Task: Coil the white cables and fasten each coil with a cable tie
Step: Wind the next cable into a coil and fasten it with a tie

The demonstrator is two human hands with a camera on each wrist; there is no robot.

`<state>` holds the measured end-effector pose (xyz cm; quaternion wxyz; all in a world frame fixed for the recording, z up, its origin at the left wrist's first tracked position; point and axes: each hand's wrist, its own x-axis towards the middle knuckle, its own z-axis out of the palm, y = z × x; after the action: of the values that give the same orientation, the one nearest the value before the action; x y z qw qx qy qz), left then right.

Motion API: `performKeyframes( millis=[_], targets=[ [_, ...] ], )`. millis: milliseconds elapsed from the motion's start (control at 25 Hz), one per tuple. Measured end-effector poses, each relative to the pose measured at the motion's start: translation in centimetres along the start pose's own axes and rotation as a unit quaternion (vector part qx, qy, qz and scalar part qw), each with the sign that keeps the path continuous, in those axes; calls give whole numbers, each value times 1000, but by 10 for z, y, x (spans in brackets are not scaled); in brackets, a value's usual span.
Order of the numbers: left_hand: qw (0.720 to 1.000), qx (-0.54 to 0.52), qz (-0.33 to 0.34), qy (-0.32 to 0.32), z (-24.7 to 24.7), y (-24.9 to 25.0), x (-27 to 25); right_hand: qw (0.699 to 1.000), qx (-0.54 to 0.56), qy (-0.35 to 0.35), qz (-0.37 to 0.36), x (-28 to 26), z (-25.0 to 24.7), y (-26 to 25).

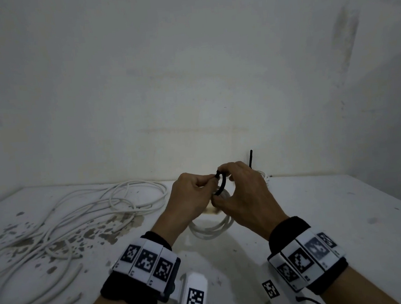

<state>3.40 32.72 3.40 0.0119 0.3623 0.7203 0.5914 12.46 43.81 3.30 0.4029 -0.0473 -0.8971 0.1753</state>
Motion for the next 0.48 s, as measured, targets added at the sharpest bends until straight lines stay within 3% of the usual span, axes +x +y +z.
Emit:
performKeyframes(
  millis=[120,480],
  targets=[
    [1000,12,15,7,-1,6,-1,998,45,36,1,1,1,0],
    [999,-25,-13,-29,3,4,2,989,29,133,-56,-4,4,3]
  ],
)
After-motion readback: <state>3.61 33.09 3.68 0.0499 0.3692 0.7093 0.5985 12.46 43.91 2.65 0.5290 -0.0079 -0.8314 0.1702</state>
